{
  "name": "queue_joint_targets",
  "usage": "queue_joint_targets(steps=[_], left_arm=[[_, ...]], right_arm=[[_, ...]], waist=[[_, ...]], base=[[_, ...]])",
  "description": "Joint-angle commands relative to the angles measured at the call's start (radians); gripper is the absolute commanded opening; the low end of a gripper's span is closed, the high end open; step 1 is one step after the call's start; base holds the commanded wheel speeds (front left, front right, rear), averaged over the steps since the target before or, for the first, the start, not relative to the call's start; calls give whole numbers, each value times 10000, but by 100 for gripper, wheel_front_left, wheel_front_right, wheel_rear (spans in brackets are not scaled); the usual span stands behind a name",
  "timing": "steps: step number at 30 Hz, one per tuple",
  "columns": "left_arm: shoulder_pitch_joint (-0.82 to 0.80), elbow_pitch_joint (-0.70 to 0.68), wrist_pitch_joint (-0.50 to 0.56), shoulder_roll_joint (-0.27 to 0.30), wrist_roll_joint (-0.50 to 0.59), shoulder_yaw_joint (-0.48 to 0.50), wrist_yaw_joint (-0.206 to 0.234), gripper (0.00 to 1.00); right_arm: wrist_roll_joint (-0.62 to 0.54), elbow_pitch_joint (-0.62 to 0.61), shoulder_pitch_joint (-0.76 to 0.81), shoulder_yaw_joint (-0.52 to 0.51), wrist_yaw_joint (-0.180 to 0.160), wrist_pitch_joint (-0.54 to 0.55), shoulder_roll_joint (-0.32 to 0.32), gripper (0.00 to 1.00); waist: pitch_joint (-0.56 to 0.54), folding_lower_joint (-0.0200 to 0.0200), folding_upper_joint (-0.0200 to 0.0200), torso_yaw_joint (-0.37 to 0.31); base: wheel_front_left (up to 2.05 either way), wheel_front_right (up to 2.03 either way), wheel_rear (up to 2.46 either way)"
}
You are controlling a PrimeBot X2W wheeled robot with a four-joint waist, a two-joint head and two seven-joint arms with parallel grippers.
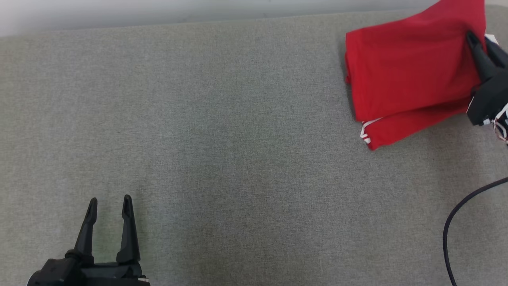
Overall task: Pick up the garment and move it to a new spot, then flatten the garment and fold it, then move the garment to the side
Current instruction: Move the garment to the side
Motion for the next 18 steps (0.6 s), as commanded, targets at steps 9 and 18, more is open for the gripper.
queue_joint_targets(steps=[9,18], left_arm=[[-38,-219,-36,9,268,164,-61,100],[59,-376,-36,9,372,274,-102,100]], right_arm=[[100,34,-1262,772,-4,150,-513,0],[560,-28,-1879,1258,-4,333,-1043,0]], waist=[[294,-1,-2,-233],[425,-1,-2,-305]], base=[[0,0,0],[0,0,0]])
